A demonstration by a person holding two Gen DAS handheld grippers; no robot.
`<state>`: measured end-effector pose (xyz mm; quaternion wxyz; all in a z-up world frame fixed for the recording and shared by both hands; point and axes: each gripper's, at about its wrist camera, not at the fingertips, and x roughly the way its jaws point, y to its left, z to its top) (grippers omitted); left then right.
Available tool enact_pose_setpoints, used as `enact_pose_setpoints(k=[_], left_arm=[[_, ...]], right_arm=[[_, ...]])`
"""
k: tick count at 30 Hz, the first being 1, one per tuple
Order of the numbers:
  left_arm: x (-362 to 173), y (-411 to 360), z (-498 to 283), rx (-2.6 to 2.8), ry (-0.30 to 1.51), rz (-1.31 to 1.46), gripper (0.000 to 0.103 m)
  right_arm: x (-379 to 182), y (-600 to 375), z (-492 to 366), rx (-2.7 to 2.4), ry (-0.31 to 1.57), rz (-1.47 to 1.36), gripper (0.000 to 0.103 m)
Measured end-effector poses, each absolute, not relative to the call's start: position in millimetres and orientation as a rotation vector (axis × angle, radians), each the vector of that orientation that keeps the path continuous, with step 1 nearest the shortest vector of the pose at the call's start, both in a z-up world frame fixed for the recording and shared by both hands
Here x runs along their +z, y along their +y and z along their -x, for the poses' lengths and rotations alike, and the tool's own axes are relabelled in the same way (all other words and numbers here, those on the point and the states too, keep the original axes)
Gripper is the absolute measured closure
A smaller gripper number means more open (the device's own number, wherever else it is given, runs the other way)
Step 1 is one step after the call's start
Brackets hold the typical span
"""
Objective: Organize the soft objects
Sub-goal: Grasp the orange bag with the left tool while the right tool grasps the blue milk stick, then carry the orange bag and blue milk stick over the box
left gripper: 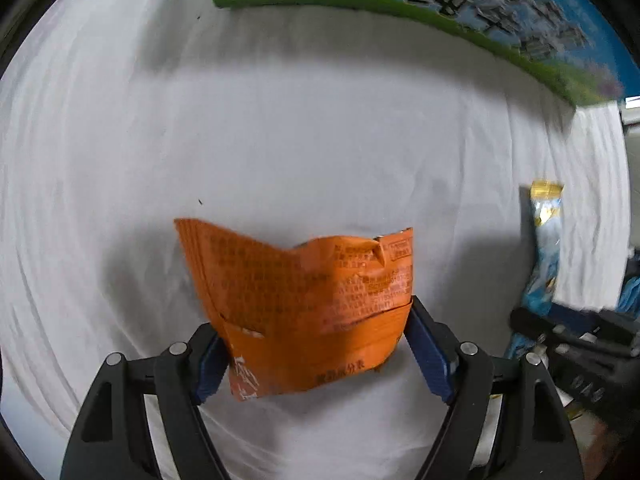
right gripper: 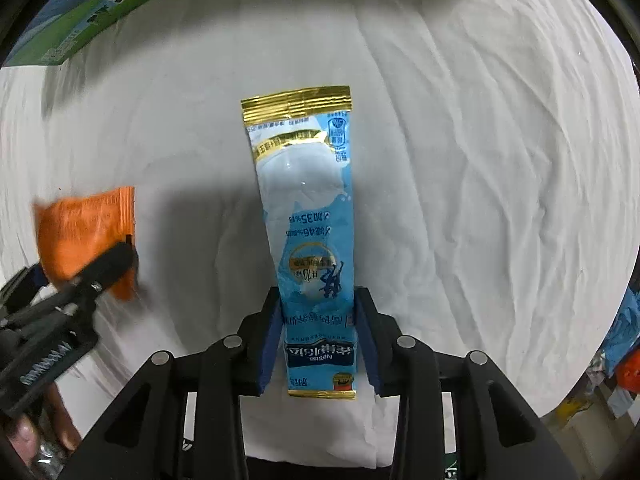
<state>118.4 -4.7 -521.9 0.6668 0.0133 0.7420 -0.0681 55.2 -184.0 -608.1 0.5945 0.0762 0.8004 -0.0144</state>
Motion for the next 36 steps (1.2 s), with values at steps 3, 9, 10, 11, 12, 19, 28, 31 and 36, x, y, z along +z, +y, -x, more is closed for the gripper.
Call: enact_pose_setpoints(k=[3,9,10,11,12,19,28,31,36], left_arm=[[-523.1,-9.8,-112.9,-0.149,1.661,-0.05,0.026],[-521.6,-7.8,-117.7,-0.14,1.663,-0.021,0.031],[-519.5,-2.3,-119.1,-0.139,1.663,-0.015,0.032],[-516.6,2.4,-122.2,-0.138,1.662,-0.012,0.032],[-516.4,4.4,-124.2,-0.137,1.662,-0.009,0.034],[-503.9,9.9,-131.4,-0.141,1.639,0.026,0.037],[-448.3,18.1,-129.5,-0.204,1.564,0.08,0.037],[-423.0,15.8,-132.7,-0.229,1.523,0.097,0.037],[-373.8,10.8,-140.0,-0.279,1.441,0.137,0.037]], right_arm=[[-611.7,-186.1,-71.5,-0.034,1.865,-0.17,0.065],[-607.9,-177.3,-64.6,-0.037,1.846,-0.084,0.065],[-608.4,-174.6,-61.2,-0.039,1.84,-0.064,0.067],[-608.0,-171.3,-60.1,-0.04,1.834,-0.039,0.067],[-607.7,-168.1,-59.1,-0.033,1.829,-0.017,0.07],[-600.1,-164.6,-48.4,0.001,1.816,-0.043,0.077],[-556.6,-180.2,-46.8,0.057,1.735,-0.141,0.078],[-533.2,-187.3,-48.9,0.084,1.698,-0.182,0.078],[-483.0,-205.4,-57.6,0.136,1.613,-0.243,0.078]])
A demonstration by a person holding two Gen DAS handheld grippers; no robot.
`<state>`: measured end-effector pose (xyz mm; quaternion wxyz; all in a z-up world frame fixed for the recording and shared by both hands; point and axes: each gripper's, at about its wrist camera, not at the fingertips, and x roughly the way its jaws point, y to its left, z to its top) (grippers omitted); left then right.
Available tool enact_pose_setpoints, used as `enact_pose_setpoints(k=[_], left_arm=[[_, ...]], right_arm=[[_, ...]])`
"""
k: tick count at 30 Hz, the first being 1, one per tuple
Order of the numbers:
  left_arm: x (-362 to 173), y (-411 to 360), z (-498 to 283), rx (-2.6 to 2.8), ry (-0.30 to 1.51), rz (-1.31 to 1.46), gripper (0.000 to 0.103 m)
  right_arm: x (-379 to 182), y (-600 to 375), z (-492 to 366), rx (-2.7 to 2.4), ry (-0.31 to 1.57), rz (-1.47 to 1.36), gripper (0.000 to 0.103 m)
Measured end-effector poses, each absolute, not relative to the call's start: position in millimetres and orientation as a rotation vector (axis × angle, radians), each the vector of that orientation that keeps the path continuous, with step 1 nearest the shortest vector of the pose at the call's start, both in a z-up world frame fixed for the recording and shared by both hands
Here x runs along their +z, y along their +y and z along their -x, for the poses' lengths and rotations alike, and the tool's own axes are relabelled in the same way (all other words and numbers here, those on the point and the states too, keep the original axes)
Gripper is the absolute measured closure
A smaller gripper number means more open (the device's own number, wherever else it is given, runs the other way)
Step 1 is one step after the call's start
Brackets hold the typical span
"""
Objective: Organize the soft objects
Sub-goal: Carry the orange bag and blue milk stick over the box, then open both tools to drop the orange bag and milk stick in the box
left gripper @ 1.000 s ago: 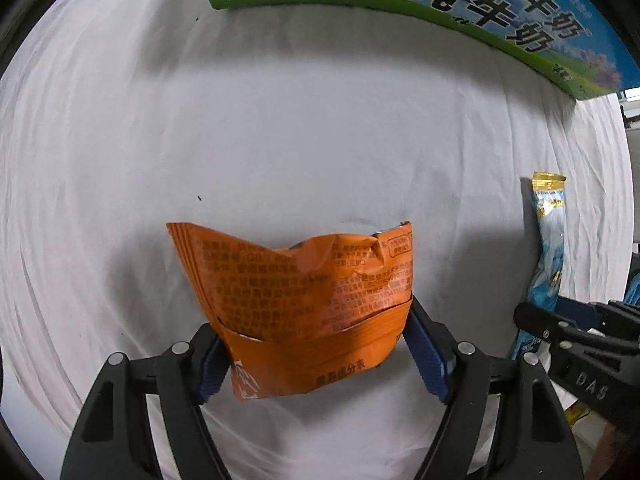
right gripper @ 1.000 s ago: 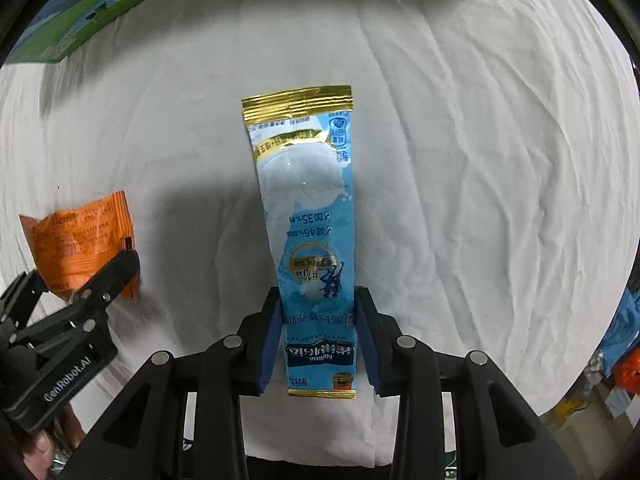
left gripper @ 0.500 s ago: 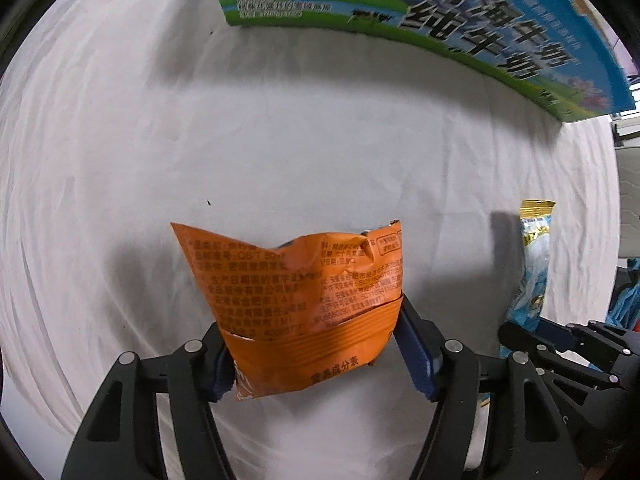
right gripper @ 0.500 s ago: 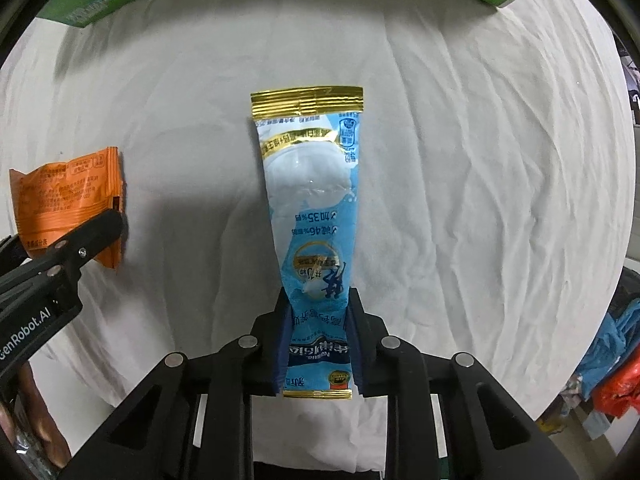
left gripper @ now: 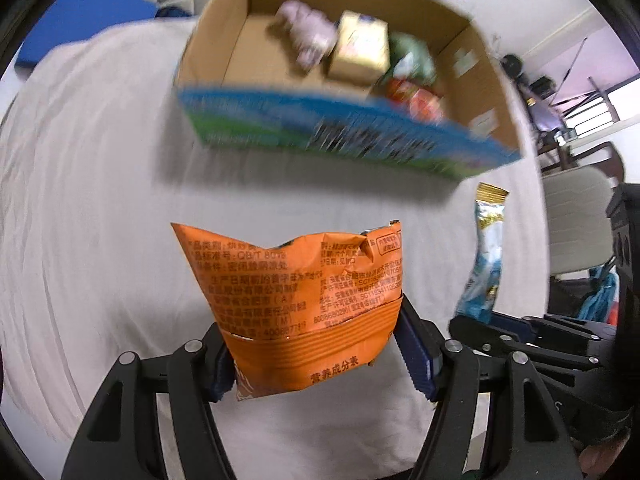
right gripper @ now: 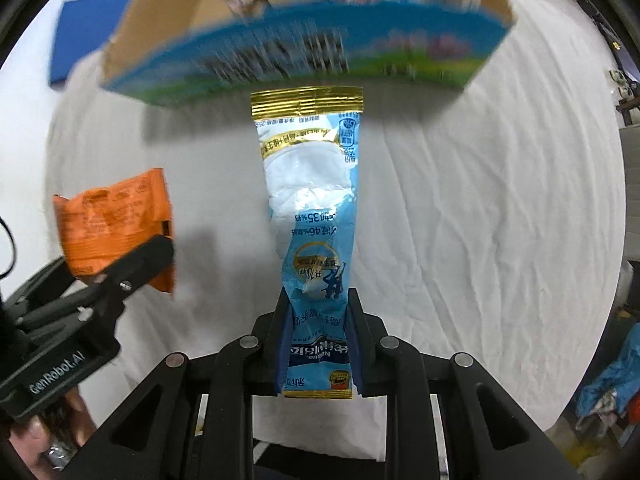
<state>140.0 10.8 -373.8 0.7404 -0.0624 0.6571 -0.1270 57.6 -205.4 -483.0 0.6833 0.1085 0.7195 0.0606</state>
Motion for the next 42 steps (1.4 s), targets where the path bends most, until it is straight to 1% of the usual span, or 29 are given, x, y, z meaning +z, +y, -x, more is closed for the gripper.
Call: enact_pose_setpoints(k=[5,8,12,15,21,28,35,38,39,41,42], left_arm=[[-323.7,-6.1,-162.9,-0.334,1.358,0.153,0.037],[-308.8,-19.9,-184.6,-0.352,1.32,0.145,0.037],[-301.9,-22.9,-220.8,-0.35,1.3,0.126,0.037],[-307.1,-23.3,-247.0,-0.341,1.305,0.119,0.037],[-336.7,-18.8,-293.5,-0.325,1.383,0.124,0.037],[-384.4,-6.0,-345.7,-0.28,1.49,0.167,0.037],[-411.7,-9.0,-363.9,-0.255,1.552,0.12,0.036],[-417.1,-10.0,-362.4,-0.237,1.576,0.096,0.034],[-419.6,-9.5,-361.9,-0.234,1.586,0.094,0.032],[-420.4,-6.8,-360.7,-0.229,1.582,0.108,0.032],[-420.2,-5.2,-359.4,-0.226,1.579,0.11,0.032]], right_arm=[[-434.9,-226.5,-82.0,0.166,1.515,-0.3,0.078],[-401.2,-229.3,-114.3,0.154,1.459,-0.302,0.078],[-378.4,-231.4,-149.8,0.124,1.415,-0.295,0.078],[-376.0,-239.7,-180.9,0.111,1.401,-0.302,0.078],[-393.7,-235.9,-233.2,0.12,1.421,-0.343,0.078],[-443.3,-218.1,-287.1,0.089,1.464,-0.348,0.078],[-486.5,-209.0,-321.0,0.091,1.542,-0.311,0.077],[-497.6,-205.3,-324.6,0.091,1.574,-0.291,0.075],[-500.9,-205.1,-325.6,0.091,1.588,-0.29,0.072],[-504.6,-204.7,-326.5,0.099,1.599,-0.288,0.068],[-504.8,-205.2,-326.9,0.09,1.596,-0.275,0.06]])
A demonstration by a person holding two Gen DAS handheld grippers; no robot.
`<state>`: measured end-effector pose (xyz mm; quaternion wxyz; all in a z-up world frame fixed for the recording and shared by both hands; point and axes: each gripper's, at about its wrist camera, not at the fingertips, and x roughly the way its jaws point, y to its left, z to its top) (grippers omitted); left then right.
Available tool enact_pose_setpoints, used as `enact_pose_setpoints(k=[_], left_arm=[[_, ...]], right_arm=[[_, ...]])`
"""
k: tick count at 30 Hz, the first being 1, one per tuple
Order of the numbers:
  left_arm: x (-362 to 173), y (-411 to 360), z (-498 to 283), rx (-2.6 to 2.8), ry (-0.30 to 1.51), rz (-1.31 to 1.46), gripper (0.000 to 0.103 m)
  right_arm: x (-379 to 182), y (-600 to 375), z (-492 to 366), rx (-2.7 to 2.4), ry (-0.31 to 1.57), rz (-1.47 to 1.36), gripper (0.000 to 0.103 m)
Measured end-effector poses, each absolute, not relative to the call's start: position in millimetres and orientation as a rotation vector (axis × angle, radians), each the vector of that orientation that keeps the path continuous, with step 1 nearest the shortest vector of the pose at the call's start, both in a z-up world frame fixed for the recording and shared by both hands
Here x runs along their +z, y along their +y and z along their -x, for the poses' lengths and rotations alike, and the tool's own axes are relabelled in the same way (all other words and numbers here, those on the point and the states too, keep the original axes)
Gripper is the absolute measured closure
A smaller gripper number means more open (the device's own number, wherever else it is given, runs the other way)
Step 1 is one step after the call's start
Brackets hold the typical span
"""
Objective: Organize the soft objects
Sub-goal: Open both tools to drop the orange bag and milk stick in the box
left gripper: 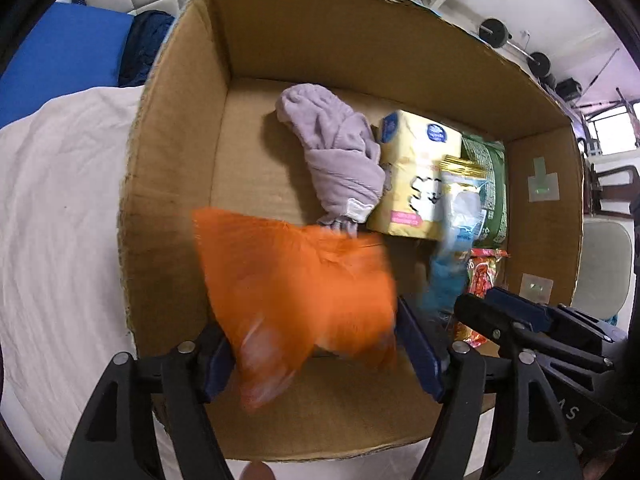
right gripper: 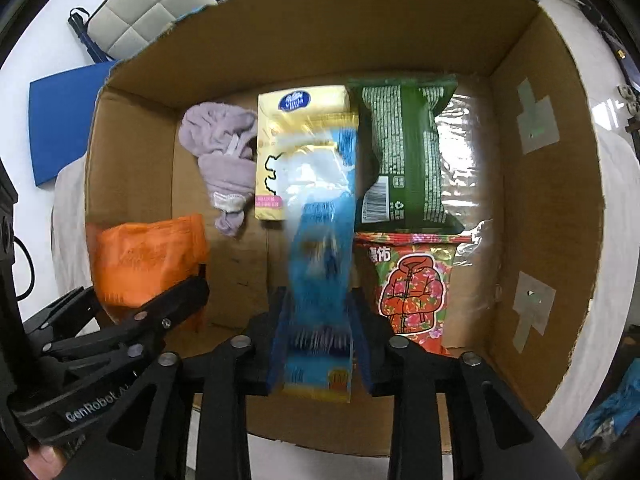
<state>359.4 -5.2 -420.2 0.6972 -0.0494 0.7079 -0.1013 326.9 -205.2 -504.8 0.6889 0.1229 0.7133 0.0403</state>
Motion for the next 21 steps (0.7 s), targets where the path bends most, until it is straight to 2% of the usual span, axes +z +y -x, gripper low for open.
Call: enact_pose_setpoints(k=[1,4,17,18,19,20,21], left_arm=[[-420.5,-4.3,-358.9,-0.225,1.581,0.107,0.032],[-419.4,1.0,-356.7,-0.218,1.577,0.11,0.031],[-398.7,-3.0,-355.9,-0.186,1.494,0.042,0.031],[-397.2,-5.2,-355.4,-0.183,1.486,0.032,0.029],[-395.5,-6.0,-354.6,-0.174,1.48,0.021,0.017],[-393.6,-5.5,-354.1,-0.167,1.474,0.012,0.012],[-392.9,-7.0,-353.8,-0.162,1.466,0.001,0.009]], right_arm=[[-504.3,-206.1,-327.1,0.082,1.589,-0.264,0.053],[-502.8,-208.7,-327.3,0.078,1.581,-0.255,0.046],[-502.2,-226.1,-302.2,0.002,1.559,-0.188,0.045],[-501.5,-227.0,-300.3,-0.005,1.553,-0.182,0.043],[-500.6,-228.0,-298.7,-0.013,1.548,-0.176,0.031],[-500.3,-229.5,-297.1,-0.021,1.542,-0.174,0.021],[-500.1,-231.8,-295.2,-0.023,1.536,-0.182,0.007]])
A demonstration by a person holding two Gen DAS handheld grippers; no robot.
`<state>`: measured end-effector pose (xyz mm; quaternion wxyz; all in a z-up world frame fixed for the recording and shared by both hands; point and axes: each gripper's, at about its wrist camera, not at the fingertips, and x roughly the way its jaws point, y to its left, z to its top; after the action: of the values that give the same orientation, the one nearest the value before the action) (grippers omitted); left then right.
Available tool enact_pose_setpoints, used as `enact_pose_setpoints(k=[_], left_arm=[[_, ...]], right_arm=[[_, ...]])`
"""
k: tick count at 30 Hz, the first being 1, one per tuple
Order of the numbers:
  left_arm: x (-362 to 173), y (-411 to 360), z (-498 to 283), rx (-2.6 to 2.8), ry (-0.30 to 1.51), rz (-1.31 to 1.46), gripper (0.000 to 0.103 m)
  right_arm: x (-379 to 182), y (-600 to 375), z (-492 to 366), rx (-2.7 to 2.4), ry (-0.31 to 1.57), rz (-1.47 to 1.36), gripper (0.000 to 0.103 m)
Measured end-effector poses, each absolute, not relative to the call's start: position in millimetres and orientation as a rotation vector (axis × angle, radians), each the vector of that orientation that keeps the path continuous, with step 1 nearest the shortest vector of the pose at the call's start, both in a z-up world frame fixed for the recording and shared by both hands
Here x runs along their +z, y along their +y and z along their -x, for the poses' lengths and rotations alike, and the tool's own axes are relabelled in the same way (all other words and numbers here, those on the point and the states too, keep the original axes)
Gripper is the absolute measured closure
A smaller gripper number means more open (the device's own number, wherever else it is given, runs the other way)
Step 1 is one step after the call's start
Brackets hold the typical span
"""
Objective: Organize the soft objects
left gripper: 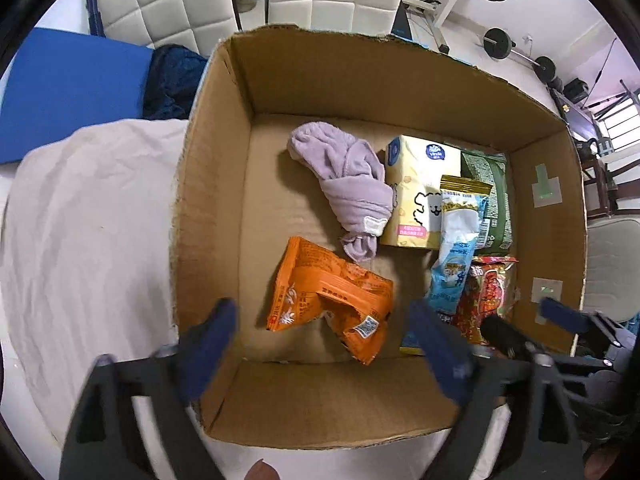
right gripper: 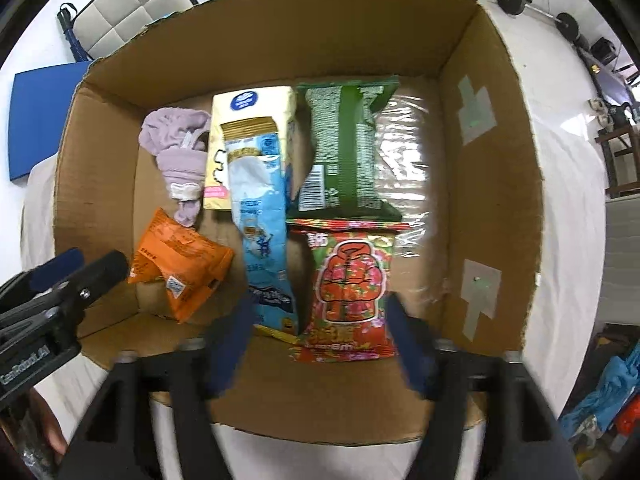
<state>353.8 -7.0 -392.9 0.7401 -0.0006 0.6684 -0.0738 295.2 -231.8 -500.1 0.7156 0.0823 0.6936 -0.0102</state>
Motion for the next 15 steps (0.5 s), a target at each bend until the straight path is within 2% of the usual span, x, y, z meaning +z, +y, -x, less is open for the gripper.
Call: enact_pose_setpoints(k=[7,15], left_arm=[[-381.5,-7.8,-349.3,-0.154,1.428,-0.016,0.009],[-352.7,-5.2,-336.7,-0.141,1.362,0.0,0.009]], right_arm=[[-493.9,-246.7,-284.7,-0.047,1.515,-0.203,0.0],[-461.2,-250.7,-266.3,-0.071,1.46,-0.179,0.0]])
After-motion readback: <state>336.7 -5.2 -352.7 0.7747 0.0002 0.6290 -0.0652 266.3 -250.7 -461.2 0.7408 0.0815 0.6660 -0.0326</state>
